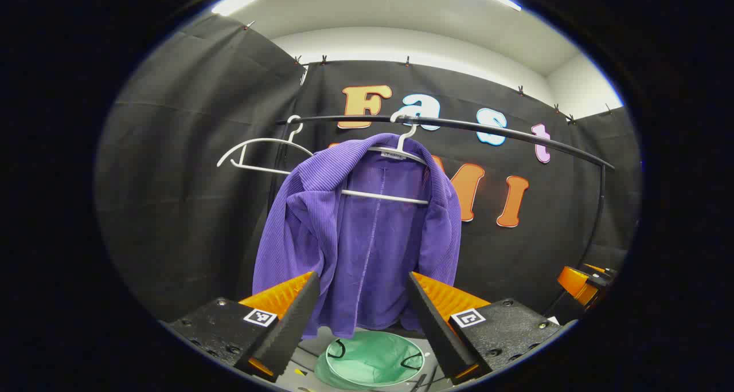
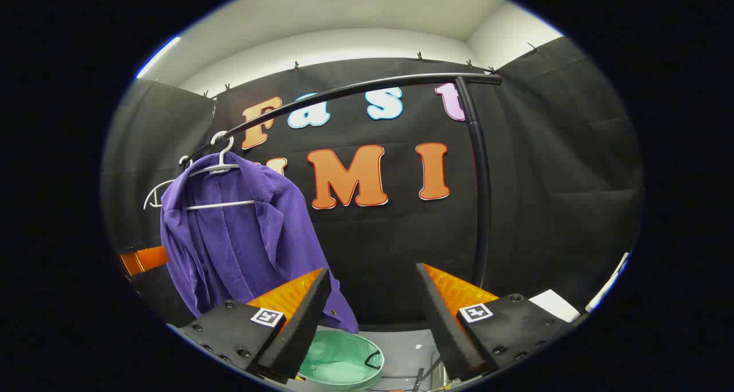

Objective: Grasp the clothes on the hanger with both hands and then place them into the laundry hamper below.

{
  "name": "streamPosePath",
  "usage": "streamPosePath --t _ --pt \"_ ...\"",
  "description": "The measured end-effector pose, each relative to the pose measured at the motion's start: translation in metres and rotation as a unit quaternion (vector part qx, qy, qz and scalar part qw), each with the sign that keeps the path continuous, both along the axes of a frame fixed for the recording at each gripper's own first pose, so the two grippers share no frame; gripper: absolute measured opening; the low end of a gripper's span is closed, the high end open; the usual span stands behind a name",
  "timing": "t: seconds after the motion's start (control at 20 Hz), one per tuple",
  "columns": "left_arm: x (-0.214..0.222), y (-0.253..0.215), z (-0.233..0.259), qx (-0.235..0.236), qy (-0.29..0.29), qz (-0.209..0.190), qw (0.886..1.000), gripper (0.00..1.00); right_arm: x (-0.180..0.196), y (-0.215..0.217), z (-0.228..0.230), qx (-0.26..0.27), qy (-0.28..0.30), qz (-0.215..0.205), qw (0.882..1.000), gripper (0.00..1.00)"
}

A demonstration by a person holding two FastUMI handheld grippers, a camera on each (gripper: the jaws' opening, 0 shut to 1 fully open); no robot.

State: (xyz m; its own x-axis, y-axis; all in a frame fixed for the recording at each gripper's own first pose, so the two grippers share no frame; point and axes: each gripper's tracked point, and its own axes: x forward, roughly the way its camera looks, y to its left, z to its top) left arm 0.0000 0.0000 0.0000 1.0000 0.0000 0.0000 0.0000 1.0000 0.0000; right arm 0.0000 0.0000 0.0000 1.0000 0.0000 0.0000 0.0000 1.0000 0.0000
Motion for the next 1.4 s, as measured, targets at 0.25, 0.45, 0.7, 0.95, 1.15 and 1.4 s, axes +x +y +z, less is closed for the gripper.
streamPosePath --t 0.25,0.45,0.7,0.95,1.15,1.4 --pt "-0.003 0.003 -0.001 -0.004 0.004 0.018 1.0 0.92 0.008 -0.001 -0.001 -0.004 0.0 0.013 1.0 0.96" --pt "0.002 0.006 0.003 0.004 0.004 0.016 1.0 0.92 0.007 0.002 -0.002 0.004 0.002 0.011 1.0 0.96" --pt "0.004 0.005 -0.001 0.003 0.009 0.009 1.0 0.95 0.005 0.004 -0.005 -0.003 0.001 0.009 1.0 0.96" --pt "0.005 0.012 -0.006 -0.004 0.012 0.022 1.0 0.92 0.009 0.008 -0.011 -0.004 0.009 0.021 1.0 0.96" --pt "0.008 0.021 -0.008 0.003 0.012 0.035 0.999 0.95 0.018 0.029 -0.02 -0.01 0.021 0.047 0.999 0.96" --pt "0.032 0.034 -0.004 0.006 0.017 0.036 0.999 0.96 0.037 0.071 -0.027 -0.008 0.036 0.077 0.996 0.96"
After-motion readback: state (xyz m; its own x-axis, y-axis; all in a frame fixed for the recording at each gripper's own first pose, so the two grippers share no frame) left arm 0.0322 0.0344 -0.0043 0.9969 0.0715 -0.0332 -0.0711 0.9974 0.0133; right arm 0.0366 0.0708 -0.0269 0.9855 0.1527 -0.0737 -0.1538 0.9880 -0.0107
